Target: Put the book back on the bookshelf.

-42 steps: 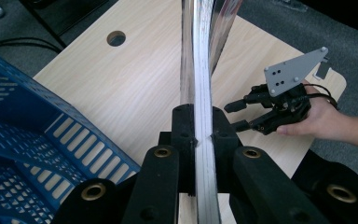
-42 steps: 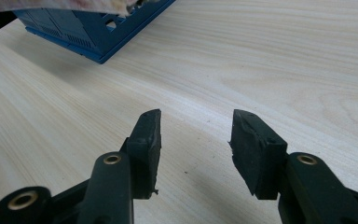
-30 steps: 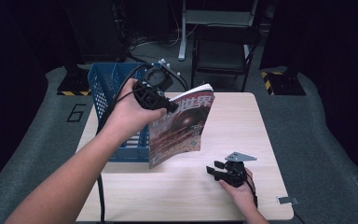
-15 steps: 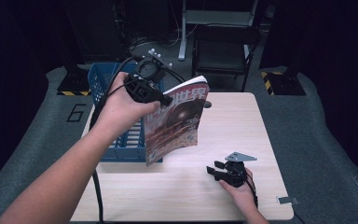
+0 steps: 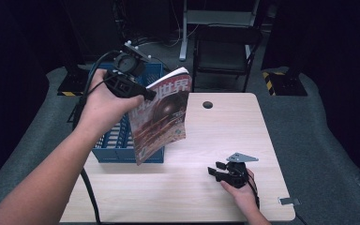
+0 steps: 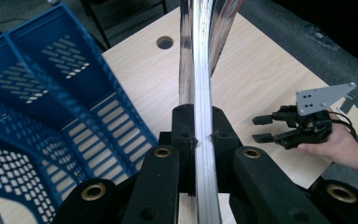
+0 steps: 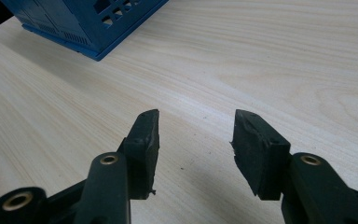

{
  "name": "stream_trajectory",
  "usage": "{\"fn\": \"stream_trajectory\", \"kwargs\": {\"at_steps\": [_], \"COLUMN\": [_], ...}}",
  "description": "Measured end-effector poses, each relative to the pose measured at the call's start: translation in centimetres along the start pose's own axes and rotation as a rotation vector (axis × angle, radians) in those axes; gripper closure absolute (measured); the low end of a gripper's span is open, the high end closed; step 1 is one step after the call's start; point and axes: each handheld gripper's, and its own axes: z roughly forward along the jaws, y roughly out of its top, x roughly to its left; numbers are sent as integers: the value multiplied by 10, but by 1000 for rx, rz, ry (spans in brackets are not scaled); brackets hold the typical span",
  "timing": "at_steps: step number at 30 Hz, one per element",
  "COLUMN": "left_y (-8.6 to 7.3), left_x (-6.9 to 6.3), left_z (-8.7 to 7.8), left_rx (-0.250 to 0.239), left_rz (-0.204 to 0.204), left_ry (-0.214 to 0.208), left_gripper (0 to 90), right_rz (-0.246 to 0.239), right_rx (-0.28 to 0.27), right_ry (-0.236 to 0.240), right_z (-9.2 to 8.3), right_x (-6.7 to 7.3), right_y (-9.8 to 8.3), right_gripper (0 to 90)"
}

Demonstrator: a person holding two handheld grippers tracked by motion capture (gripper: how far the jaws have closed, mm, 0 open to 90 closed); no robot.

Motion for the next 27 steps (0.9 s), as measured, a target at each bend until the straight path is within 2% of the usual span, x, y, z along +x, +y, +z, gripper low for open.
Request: {"fn": "stream_trajectory", "kwargs": {"at_steps": [3, 5, 6, 10, 19, 21, 27], "left_y": [-4, -6, -7, -11, -23, -26, -32], "left_x": [8, 14, 17, 28, 55, 60, 73], "left_z": [-4, -7, -9, -13, -21, -23, -29], "left_rx": [-2, -4, -2, -5, -30, -30, -10], "left_rz": [-19, -33, -33, -67, -138, -153, -176], "left_ry": [9, 21, 24, 47, 90, 97, 124], "left_gripper": [840, 840, 840, 840, 840, 840, 840], "right_rz": [6, -1, -5, -16, 0, -15, -14], "right_rx": [8, 2, 5, 10, 13, 13, 8], "right_ry": [-1, -13, 0, -7, -8, -5, -1], "right_z": [0, 1, 1, 2, 4, 5, 5], "right_x": [1, 0, 0, -1, 1, 1, 0], "right_y": [0, 0, 0, 0, 1, 1, 2], "right_gripper": [507, 506, 505, 502, 501, 501, 499]}}
